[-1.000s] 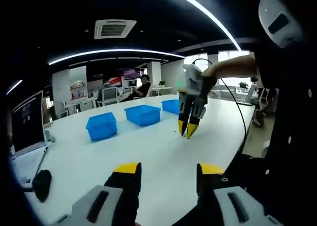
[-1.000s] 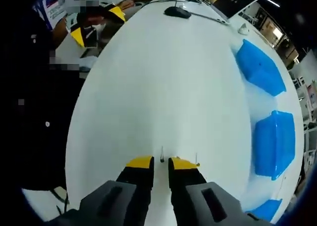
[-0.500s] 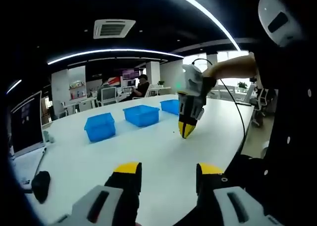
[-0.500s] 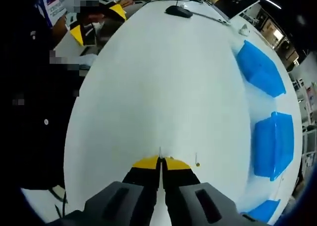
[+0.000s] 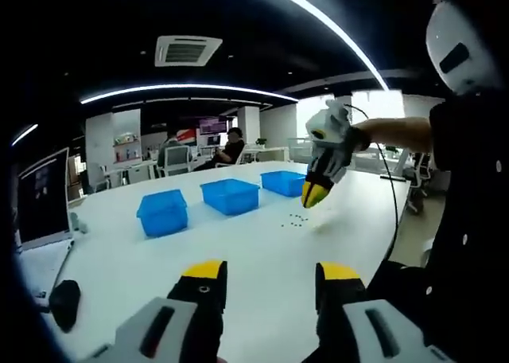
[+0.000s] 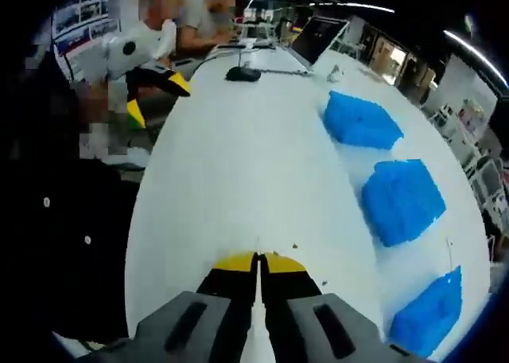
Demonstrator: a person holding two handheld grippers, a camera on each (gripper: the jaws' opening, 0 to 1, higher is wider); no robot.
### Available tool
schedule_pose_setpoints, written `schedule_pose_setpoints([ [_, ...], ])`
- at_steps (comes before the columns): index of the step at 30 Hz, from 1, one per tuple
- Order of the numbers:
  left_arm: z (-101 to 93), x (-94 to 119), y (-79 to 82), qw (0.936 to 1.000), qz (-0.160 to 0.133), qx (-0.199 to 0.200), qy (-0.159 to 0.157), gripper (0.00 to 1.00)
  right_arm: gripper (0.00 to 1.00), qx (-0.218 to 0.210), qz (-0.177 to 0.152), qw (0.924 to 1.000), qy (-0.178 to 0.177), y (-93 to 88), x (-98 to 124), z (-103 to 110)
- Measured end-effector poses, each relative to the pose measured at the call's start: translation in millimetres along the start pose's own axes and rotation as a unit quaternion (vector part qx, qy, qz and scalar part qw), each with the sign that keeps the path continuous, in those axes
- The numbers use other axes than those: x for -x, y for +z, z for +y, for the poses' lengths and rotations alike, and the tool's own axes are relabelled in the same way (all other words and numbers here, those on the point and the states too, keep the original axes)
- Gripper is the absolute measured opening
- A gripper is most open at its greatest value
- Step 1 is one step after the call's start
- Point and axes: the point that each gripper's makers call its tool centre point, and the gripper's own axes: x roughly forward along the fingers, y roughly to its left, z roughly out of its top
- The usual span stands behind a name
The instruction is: Pick up the resistors one by one and place each resistor into its matching bin, sorting the parts by color and model until every resistor is separated into the correct bin for its type
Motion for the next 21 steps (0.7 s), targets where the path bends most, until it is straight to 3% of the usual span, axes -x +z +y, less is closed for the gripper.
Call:
schedule_pose_setpoints([
  [3, 3.4, -1, 6.6, 1.0000, -0.008, -0.002, 0.003, 0.46, 0.05, -0.056, -0.094, 0.9923, -0.057, 7.9, 40, -12],
  [4, 4.0, -2, 8.1, 0.9999, -0.010, 0.000, 0.003, 0.46, 0.05, -0.067, -0.111, 0.9887, -0.076, 7.5, 48, -16],
  [7, 5.8, -4, 13.9, 0.9998, -0.017, 0.007, 0.002, 0.46, 0.05, -0.118, -0.194, 0.9628, -0.147, 3.6, 86, -22],
  [11, 9.1, -6, 20.2, 0.9996, -0.024, 0.009, 0.009, 0.46, 0.05, -0.155, -0.261, 0.9236, -0.234, -10.6, 122, -24],
  [13, 10.6, -6, 23.0, 0.9995, -0.029, 0.013, 0.010, 0.46, 0.05, -0.159, -0.266, 0.9191, -0.243, -12.2, 125, -24],
  [14, 11.3, -7, 24.3, 0.9994, -0.031, 0.015, 0.011, 0.46, 0.05, -0.168, -0.280, 0.9077, -0.264, -16.0, 133, -25],
  [15, 12.1, -7, 25.7, 0.9992, -0.033, 0.017, 0.011, 0.46, 0.05, -0.180, -0.298, 0.8909, -0.292, -21.4, 144, -26],
  [17, 13.4, -6, 25.3, 0.9994, -0.030, 0.015, 0.011, 0.46, 0.05, -0.203, -0.336, 0.8511, -0.349, -34.3, 171, -28],
  [18, 14.3, -5, 25.5, 0.9994, -0.029, 0.015, 0.011, 0.46, 0.05, -0.210, -0.351, 0.8351, -0.368, -39.2, 183, -30],
  [19, 14.4, -5, 25.6, 0.9994, -0.029, 0.017, 0.010, 0.46, 0.05, -0.212, -0.358, 0.8270, -0.378, -41.8, 191, -34],
  [21, 13.7, -4, 25.7, 0.9994, -0.029, 0.018, 0.006, 0.46, 0.05, -0.206, -0.350, 0.8276, -0.387, -46.1, 197, -42],
])
